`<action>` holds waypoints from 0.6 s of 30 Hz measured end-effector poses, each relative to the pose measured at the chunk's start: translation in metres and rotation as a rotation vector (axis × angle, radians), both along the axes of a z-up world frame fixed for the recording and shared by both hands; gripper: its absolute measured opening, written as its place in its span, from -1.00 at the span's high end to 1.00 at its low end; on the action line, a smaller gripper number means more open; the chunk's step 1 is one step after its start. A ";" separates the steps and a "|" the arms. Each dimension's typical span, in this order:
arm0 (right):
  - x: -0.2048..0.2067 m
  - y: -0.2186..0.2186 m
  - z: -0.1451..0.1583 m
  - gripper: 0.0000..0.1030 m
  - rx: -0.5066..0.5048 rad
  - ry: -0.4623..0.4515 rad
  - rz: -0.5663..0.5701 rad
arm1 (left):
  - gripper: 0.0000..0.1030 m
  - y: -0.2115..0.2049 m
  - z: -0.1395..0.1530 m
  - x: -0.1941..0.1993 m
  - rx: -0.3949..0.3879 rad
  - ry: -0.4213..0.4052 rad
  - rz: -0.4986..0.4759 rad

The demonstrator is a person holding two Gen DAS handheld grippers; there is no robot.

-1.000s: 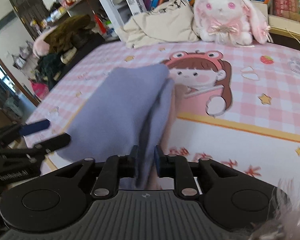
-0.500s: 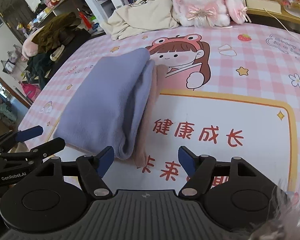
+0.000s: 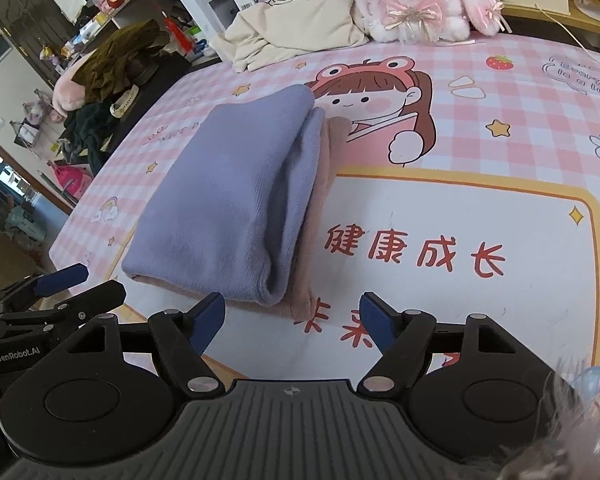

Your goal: Fold clothes

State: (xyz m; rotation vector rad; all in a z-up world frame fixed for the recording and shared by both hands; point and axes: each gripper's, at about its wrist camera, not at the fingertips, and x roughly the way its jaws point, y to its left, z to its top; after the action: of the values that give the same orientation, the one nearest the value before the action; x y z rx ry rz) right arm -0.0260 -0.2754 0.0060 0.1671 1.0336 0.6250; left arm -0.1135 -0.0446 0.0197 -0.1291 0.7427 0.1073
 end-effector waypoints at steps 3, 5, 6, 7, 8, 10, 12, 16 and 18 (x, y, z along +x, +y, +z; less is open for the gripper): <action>0.000 0.002 -0.001 -0.51 -0.014 0.012 -0.024 | -0.84 0.008 -0.002 0.004 -0.009 0.008 0.008; 0.001 0.003 -0.002 -0.55 -0.018 0.018 -0.048 | -0.84 0.014 -0.002 0.009 -0.013 0.014 0.008; 0.001 0.003 -0.002 -0.57 -0.018 0.022 -0.060 | -0.84 0.017 -0.003 0.011 -0.015 0.018 0.005; 0.001 0.004 -0.003 -0.57 -0.019 0.025 -0.072 | -0.84 0.021 -0.004 0.014 -0.018 0.021 0.002; 0.001 0.005 -0.002 -0.57 -0.020 0.027 -0.083 | -0.84 0.024 -0.004 0.016 -0.023 0.024 -0.001; 0.002 0.008 -0.001 -0.57 -0.021 0.026 -0.108 | -0.84 0.033 -0.006 0.022 -0.044 0.030 -0.009; 0.003 0.011 -0.001 -0.61 -0.013 0.031 -0.133 | -0.84 0.043 -0.006 0.027 -0.067 0.031 -0.023; 0.009 0.019 -0.002 -0.64 0.005 0.051 -0.184 | -0.84 0.059 -0.010 0.040 -0.144 0.037 -0.080; 0.015 0.022 -0.005 -0.65 0.014 0.064 -0.209 | -0.84 0.067 -0.014 0.048 -0.191 0.055 -0.104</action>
State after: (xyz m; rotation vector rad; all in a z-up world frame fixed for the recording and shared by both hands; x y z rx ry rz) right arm -0.0112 -0.2530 0.0006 0.3048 1.0574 0.4393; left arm -0.0651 0.0224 0.0053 -0.2696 0.8121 -0.0592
